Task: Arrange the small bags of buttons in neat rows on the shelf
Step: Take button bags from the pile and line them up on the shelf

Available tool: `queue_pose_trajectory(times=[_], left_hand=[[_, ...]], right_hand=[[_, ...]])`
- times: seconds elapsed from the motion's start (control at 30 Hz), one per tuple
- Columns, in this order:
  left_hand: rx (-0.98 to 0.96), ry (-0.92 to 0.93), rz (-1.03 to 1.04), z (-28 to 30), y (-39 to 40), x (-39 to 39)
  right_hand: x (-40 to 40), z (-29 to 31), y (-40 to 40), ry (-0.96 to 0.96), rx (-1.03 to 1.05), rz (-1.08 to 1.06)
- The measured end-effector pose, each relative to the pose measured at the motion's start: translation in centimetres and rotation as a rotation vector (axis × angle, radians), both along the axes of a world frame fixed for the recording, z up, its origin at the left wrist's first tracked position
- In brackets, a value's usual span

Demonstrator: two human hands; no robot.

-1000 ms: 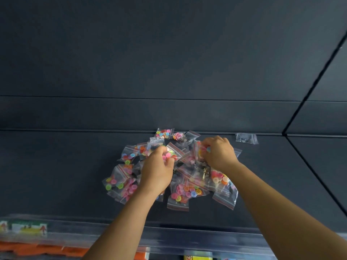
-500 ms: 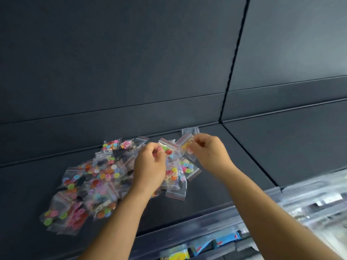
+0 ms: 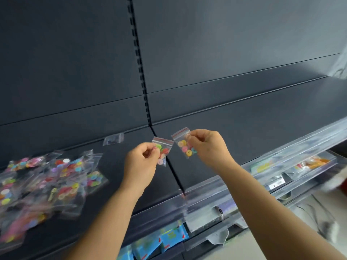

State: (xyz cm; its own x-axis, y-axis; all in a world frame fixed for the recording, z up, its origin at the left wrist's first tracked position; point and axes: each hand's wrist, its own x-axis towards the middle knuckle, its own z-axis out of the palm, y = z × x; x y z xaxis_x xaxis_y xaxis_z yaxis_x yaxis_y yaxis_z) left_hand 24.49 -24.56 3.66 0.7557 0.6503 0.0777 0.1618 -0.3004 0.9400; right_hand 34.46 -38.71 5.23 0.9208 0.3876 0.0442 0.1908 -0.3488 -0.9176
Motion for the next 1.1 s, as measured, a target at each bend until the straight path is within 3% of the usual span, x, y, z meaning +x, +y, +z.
queue_pose_trajectory(times=[0.23, 0.5, 0.97, 1.1], left_hand=[[-0.082, -0.008, 0.071, -0.8, -5.8, 5.9], [-0.094, -0.006, 0.217, -1.5, -5.2, 10.7], [0.067, 0.094, 0.205, -4.0, -0.4, 19.7], [0.250, 0.181, 0.195, -5.3, 0.3, 21.4]], right_hand=[[6.2, -0.7, -6.4, 0.005, -0.006, 0.021], [11.5, -1.9, -5.2, 0.009, 0.028, -0.028], [20.2, -5.4, 2.6, -0.041, -0.205, 0.042], [21.4, -6.3, 3.1, -0.073, -0.293, 0.082]])
